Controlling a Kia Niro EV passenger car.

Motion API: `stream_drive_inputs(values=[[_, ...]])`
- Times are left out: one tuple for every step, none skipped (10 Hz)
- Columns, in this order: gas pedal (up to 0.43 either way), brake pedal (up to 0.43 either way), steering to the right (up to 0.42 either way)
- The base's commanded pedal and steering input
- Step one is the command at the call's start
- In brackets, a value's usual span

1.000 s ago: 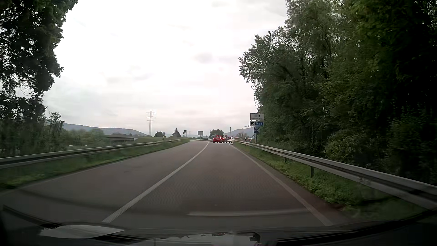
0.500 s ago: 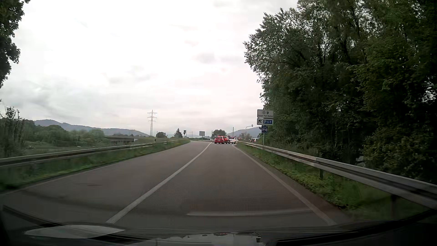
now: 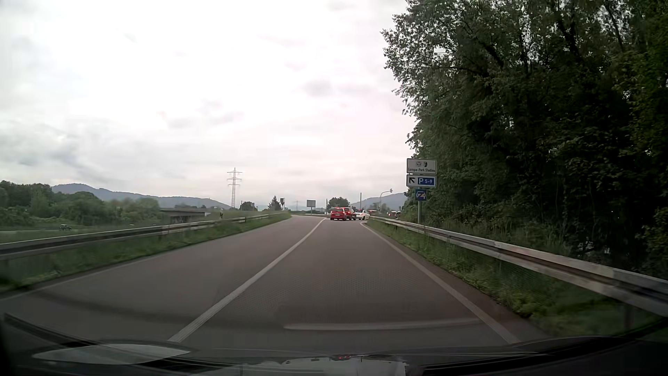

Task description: Follow the waypoints while adhering to traffic rules and regulations

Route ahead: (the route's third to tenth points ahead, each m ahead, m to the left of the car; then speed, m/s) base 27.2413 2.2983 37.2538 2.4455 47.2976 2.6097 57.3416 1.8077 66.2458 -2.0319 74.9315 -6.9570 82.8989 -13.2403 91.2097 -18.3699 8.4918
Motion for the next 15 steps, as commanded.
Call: stream_drive_inputs(values=[[0.0, 0.0, -0.007], [0.0, 0.0, -0.007], [0.0, 0.0, -0.007], [0.0, 0.0, -0.007], [0.0, 0.0, -0.007], [0.0, 0.0, -0.007], [0.0, 0.0, -0.007], [0.0, 0.0, -0.007], [0.0, 0.0, -0.007], [0.0, 0.0, -0.007], [0.0, 0.0, -0.007], [0.0, 0.0, -0.007], [0.0, 0.0, -0.007], [0.0, 0.0, -0.007], [0.0, 0.0, -0.007]])
